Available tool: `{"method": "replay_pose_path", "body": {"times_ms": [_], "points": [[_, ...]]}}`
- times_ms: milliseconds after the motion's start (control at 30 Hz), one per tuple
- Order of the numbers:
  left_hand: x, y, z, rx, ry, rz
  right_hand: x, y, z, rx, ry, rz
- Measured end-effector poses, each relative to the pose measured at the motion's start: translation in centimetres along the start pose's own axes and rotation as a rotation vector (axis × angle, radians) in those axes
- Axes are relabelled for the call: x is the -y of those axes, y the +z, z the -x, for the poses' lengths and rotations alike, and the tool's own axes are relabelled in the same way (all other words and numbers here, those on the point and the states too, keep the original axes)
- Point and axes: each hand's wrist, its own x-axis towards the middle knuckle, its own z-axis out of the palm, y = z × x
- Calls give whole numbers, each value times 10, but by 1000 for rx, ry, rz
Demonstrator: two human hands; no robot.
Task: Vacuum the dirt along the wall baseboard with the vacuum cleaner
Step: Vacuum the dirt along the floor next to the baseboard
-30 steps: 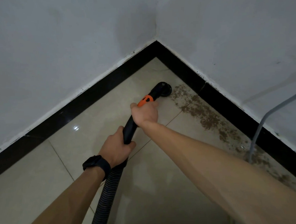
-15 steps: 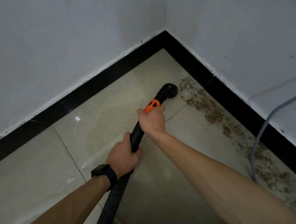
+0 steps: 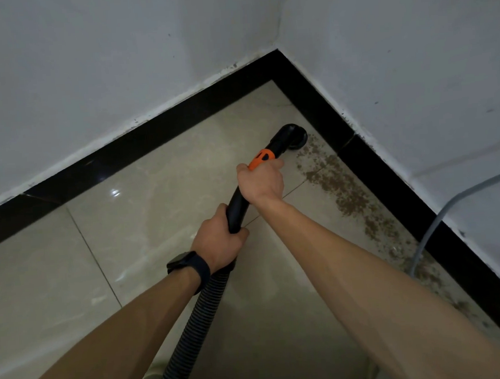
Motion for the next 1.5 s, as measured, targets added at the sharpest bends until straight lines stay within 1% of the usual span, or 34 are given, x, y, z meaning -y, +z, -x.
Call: {"method": "replay_pose_path", "body": {"times_ms": [300,500,700,967,1200,1500], "points": [[-14,4,-19,6,17,-29,4,-15,-19,-22,5,7],[-19,10,-27,29,25,-22,1,-21,-27,-59,30,-33],[-16,-4,-25,34,84,-123,2,-19,-20,-57,49,-173],[28,-43,20,46,50,-176,-4,28,33,8,50,-238],[61,-58,54,34,-9,-186,-11,60,75,44,78,-263],[65,-49,52,31,6,-202,-19,56,76,32,91,-268]]}}
